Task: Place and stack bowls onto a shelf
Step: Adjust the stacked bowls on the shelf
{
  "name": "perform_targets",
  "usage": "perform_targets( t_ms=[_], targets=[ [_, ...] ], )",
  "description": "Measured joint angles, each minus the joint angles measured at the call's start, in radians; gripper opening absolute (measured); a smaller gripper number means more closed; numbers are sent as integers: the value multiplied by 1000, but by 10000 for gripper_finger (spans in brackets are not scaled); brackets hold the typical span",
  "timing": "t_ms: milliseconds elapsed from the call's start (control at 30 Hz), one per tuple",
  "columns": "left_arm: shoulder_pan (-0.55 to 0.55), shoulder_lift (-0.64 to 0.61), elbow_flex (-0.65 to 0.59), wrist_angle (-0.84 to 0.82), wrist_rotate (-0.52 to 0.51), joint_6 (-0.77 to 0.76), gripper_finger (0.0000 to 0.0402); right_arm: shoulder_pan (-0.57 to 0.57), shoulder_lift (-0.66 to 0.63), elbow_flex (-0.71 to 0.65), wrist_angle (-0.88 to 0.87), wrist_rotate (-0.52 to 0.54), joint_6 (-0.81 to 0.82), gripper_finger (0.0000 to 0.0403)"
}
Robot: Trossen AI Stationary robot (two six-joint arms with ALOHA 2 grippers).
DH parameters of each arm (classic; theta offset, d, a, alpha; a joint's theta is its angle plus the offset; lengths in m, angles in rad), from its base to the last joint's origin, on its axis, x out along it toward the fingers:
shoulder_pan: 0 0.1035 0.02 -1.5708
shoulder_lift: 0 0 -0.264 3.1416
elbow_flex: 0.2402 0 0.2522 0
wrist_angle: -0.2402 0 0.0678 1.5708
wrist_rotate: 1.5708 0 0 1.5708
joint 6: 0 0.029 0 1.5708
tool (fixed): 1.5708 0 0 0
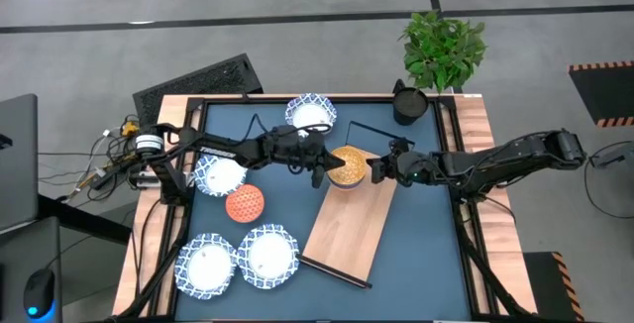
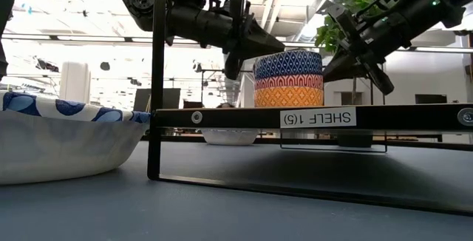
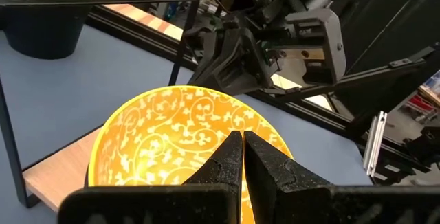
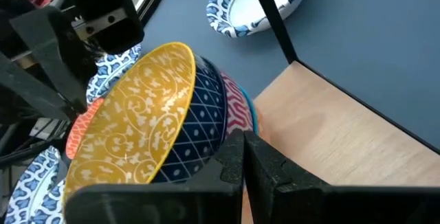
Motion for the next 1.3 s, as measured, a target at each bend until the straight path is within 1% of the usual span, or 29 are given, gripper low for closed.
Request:
perform_targets(
  t_ms=[167,333,733,1033,1300],
  targets=[
    [0,0,0,0,0,-2,0,0,0,0,-6,-11,9,32],
    [0,0,0,0,4,-2,0,0,0,0,-11,-25,9,27],
    [0,0,0,0,9,-2,0,6,-36,0,12,2,4,29],
    [-1,0,0,-1,9,-10,0,5,31,0,21,-15,10,31],
    [0,0,0,-1,6,-17,0,5,36,0,19,-22,10,28]
  ],
)
